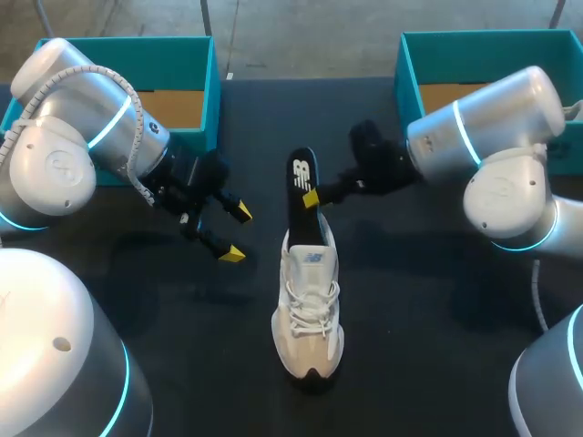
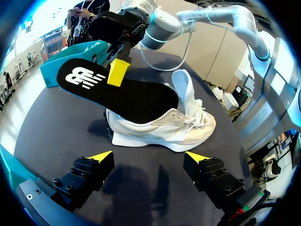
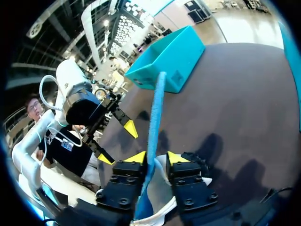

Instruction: Take the shoe out of the shoebox, open the shoe tongue, remove and reinsert the insole, then place the shoe into the shoebox

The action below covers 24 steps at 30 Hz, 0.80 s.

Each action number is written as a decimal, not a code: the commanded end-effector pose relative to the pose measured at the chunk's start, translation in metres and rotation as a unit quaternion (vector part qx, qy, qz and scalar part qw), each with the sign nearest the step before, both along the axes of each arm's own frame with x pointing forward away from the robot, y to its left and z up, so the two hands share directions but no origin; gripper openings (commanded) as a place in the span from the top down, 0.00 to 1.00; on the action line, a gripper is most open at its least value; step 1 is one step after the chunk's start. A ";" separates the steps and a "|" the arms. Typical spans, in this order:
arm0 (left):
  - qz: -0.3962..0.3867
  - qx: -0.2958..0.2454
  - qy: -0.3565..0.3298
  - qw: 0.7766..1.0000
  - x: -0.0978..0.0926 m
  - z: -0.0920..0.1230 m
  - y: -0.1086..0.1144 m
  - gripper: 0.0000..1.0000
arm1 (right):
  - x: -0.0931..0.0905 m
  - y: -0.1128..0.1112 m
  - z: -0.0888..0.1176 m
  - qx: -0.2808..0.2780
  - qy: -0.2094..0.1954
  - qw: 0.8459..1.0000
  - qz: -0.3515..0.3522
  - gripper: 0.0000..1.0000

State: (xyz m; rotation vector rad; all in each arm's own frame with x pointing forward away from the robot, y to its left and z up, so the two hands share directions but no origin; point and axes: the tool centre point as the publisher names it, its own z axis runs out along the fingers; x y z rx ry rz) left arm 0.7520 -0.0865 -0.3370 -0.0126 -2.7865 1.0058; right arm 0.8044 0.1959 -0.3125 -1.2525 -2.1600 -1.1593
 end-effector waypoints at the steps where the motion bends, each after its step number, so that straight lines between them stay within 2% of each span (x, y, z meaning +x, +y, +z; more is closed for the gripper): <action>1: 0.000 0.001 0.000 1.000 0.000 0.000 0.000 0.00 | -0.010 -0.002 0.007 -0.016 0.001 1.000 -0.010 0.56; 12: 0.000 0.001 0.000 1.000 0.000 0.000 0.000 0.00 | -0.025 -0.006 0.005 -0.041 0.024 0.999 -0.024 0.52; 24: 0.000 0.001 0.000 1.000 0.000 0.000 0.000 0.00 | -0.002 -0.001 0.011 -0.052 0.001 0.998 -0.019 0.51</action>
